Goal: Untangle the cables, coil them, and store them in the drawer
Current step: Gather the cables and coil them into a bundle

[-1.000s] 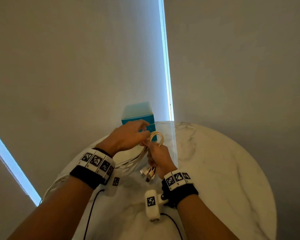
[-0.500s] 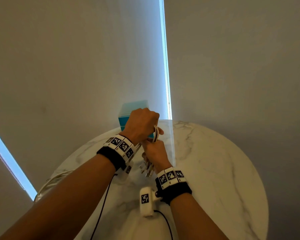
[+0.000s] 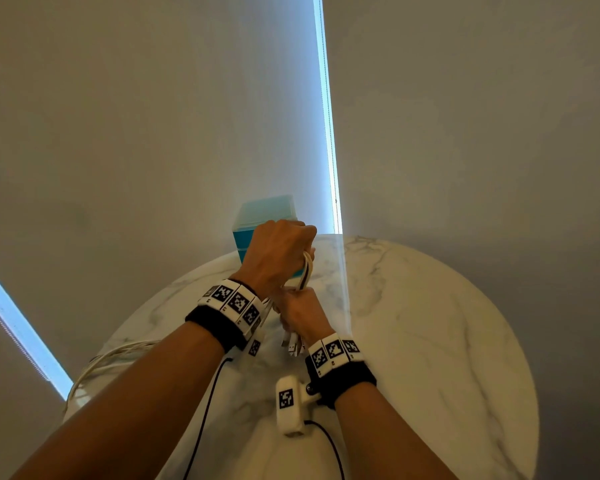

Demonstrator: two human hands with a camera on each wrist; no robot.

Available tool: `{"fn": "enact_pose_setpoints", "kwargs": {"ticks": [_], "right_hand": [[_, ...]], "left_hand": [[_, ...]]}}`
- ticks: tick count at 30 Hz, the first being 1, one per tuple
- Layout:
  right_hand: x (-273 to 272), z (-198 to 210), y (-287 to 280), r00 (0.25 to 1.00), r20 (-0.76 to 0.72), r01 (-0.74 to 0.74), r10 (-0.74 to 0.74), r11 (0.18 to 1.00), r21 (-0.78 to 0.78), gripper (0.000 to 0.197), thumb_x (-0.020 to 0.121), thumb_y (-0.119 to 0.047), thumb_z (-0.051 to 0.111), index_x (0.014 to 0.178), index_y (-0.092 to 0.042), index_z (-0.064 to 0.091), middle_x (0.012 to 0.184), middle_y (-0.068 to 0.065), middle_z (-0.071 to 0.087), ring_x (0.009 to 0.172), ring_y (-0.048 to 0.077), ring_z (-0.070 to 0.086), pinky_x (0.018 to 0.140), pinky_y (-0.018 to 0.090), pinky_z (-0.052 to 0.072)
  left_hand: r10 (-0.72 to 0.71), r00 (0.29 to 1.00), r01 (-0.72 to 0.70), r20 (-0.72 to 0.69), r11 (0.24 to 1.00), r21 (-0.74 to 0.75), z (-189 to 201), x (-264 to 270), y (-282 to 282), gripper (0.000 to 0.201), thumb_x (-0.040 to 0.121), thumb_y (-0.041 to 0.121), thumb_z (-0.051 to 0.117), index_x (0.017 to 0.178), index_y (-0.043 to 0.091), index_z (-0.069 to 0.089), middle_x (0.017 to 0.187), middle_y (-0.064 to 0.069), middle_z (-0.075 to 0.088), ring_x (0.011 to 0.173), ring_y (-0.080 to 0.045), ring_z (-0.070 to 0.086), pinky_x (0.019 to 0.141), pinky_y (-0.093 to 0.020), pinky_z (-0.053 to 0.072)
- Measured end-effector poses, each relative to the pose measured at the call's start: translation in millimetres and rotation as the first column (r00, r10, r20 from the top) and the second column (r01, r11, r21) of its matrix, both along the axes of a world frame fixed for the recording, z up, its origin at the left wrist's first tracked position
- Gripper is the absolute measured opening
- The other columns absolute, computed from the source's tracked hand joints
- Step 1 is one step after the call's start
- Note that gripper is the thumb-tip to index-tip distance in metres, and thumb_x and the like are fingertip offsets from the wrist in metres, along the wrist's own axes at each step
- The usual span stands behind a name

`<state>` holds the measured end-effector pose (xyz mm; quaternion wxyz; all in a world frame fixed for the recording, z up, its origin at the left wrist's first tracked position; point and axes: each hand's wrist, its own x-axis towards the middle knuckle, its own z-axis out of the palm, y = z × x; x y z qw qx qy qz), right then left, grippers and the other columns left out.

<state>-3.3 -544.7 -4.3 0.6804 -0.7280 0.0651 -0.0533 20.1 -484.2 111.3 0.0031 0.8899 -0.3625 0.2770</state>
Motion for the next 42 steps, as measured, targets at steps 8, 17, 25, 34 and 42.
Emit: {"fn": "enact_pose_setpoints", "kwargs": {"ticks": [8,17,25,34,42], "right_hand": [[-8,0,5,0.998,0.059,-0.021,0.028,0.994,-0.108,0.031,0.107,-0.036,0.055,0.077,-0.031,0.052,0.074,-0.007,0.056,0.065,0.008,0.049,0.073,0.033,0.045],[-3,-1,13,0.999,0.037,0.035,-0.034,0.999,-0.032,0.043,0.111,-0.037,0.048,0.074,-0.023,0.063,0.062,-0.007,0.070,0.069,0.013,0.063,0.076,0.032,0.051],[10,-12,2,0.988,0.091,0.108,-0.128,0.973,0.202,0.044,0.115,-0.043,0.038,0.125,-0.018,0.073,0.113,0.006,0.080,0.106,0.021,0.075,0.093,0.034,0.061],[27,-25,-8,0.979,-0.148,0.204,-0.141,0.685,0.700,0.051,0.111,-0.048,0.049,0.078,-0.012,0.065,0.084,0.017,0.074,0.091,0.038,0.074,0.097,0.057,0.060],[31,-30,-4,0.996,-0.052,0.077,-0.066,0.478,0.875,0.047,0.111,-0.047,0.050,0.079,-0.015,0.064,0.088,0.010,0.075,0.076,0.024,0.073,0.085,0.045,0.061]], "left_hand": [[-0.086,0.996,0.084,0.016,0.992,0.092,-1,1,4,0.029,0.100,0.021,0.074,0.084,0.022,0.050,0.095,0.001,0.071,0.083,-0.021,0.065,0.084,-0.039,0.057],[-0.186,0.981,0.185,-0.050,0.982,-0.025,-3,8,11,0.028,0.090,0.024,0.084,0.078,0.025,0.059,0.081,0.014,0.065,0.074,-0.014,0.064,0.067,-0.026,0.038],[-0.262,0.512,-0.195,-0.818,0.892,-0.408,-71,36,49,0.075,0.086,0.085,0.060,0.132,0.026,0.063,0.122,0.004,0.073,0.111,-0.016,0.071,0.105,-0.042,0.057],[-0.172,0.417,-0.053,-0.892,0.976,-0.213,-105,44,78,0.096,0.074,0.068,0.088,0.150,0.030,0.045,0.138,0.013,0.063,0.117,-0.004,0.063,0.109,-0.032,0.051],[-0.192,0.407,-0.085,-0.893,0.965,-0.246,-104,34,84,0.070,0.089,0.050,0.083,0.148,0.029,0.051,0.128,0.000,0.071,0.089,-0.009,0.068,0.072,-0.022,0.054]]}}
